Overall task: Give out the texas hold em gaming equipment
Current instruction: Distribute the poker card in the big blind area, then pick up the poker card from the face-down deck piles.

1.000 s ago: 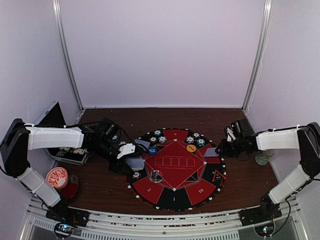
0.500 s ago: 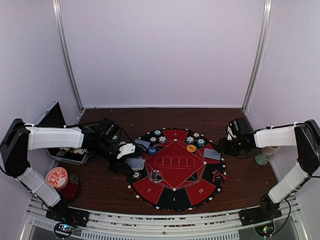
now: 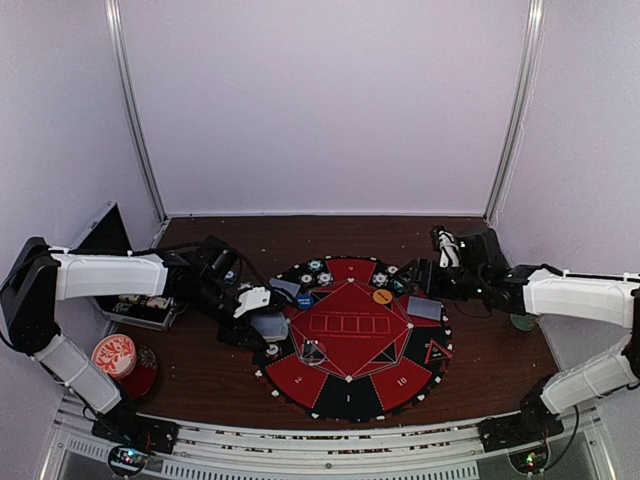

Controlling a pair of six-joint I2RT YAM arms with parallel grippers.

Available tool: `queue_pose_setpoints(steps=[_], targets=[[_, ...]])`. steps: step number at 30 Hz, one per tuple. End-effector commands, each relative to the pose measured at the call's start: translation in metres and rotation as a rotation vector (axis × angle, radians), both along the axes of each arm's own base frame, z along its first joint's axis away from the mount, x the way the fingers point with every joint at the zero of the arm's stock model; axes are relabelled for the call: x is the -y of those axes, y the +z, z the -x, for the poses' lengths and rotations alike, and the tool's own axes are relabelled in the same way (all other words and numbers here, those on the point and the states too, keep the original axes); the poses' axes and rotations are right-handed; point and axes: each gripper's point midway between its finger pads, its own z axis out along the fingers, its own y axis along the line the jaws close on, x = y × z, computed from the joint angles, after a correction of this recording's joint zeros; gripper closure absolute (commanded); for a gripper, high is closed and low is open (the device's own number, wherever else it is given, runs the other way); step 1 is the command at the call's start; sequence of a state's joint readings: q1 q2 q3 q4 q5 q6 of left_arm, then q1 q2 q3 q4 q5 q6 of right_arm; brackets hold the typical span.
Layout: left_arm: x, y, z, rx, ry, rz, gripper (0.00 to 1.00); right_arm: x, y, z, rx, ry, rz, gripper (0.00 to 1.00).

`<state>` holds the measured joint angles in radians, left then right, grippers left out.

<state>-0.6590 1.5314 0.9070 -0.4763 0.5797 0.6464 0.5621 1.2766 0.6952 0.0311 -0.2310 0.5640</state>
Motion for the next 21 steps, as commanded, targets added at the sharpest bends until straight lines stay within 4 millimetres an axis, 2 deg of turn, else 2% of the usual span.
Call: queue_pose_setpoints(steps=[1, 11, 15, 21], targets=[[0.003, 0.006, -0.002, 0.022, -0.011, 0.019, 0.57, -0.068, 0.023, 0.029, 0.031, 0.172, -0.169, 0.1], [0.003, 0.008, -0.001, 0.024, -0.013, 0.024, 0.57, -0.191, 0.014, 0.077, -0.02, 0.411, -0.244, 0.09], [0.003, 0.008, -0.002, 0.023, -0.012, 0.022, 0.57, -0.222, 0.008, 0.081, -0.036, 0.441, -0.256, 0.07], [0.003, 0.009, -0.001, 0.025, -0.011, 0.024, 0.57, -0.251, -0.01, 0.076, -0.08, 0.448, -0.28, 0.06]])
